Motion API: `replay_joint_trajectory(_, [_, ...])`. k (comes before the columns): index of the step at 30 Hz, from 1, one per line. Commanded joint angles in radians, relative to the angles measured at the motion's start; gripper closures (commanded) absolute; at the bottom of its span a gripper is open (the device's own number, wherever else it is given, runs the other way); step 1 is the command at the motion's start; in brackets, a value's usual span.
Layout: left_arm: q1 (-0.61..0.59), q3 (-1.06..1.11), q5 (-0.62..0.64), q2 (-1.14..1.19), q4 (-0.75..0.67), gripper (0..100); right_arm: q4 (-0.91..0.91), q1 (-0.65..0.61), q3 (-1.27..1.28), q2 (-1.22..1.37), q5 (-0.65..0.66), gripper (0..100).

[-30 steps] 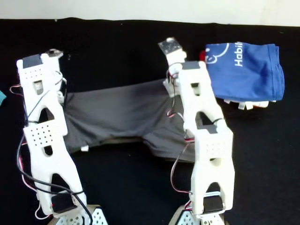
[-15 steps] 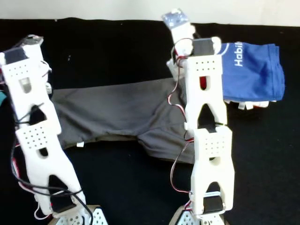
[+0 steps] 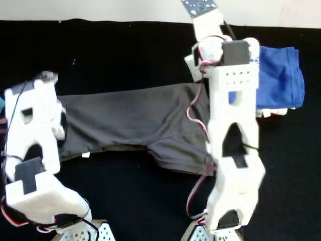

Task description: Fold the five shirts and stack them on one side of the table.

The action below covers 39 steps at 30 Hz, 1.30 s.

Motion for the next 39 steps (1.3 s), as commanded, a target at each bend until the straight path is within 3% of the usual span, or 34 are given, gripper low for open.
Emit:
replay_joint_trajectory(1, [-0.047, 0.147, -0.038, -0.067, -0.146, 99, 0.007, -0.061, 0.311, -0.236, -0.002, 96.8])
replay_joint_trajectory(6, [-0.104, 0.170, -0.109, -0.074, -0.089, 99, -0.067, -0.116, 0.694, -0.398, -0.002, 96.8])
replay_joint_trajectory(12, [-0.093, 0.174, -0.141, -0.071, -0.051, 99, -0.340, -0.180, 1.185, -0.545, -0.002, 96.8])
replay_joint_trajectory(20, [0.008, 0.166, 0.040, -0.076, -0.057, 99, -0.774, -0.142, 1.712, -0.541, 0.061, 96.8])
replay_joint_trajectory(24, [0.022, 0.147, 0.051, -0.076, -0.041, 99, -0.863, -0.038, 1.759, -0.492, 0.101, 96.8])
replay_joint_trajectory(30, [-0.004, -0.024, 0.046, -0.076, 0.147, 99, -0.858, 0.077, 1.722, -0.437, 0.164, 96.8])
replay_joint_trajectory(39, [0.022, -0.062, 0.048, -0.068, 0.170, 99, -0.690, 0.047, 1.687, -0.561, 0.175, 96.8])
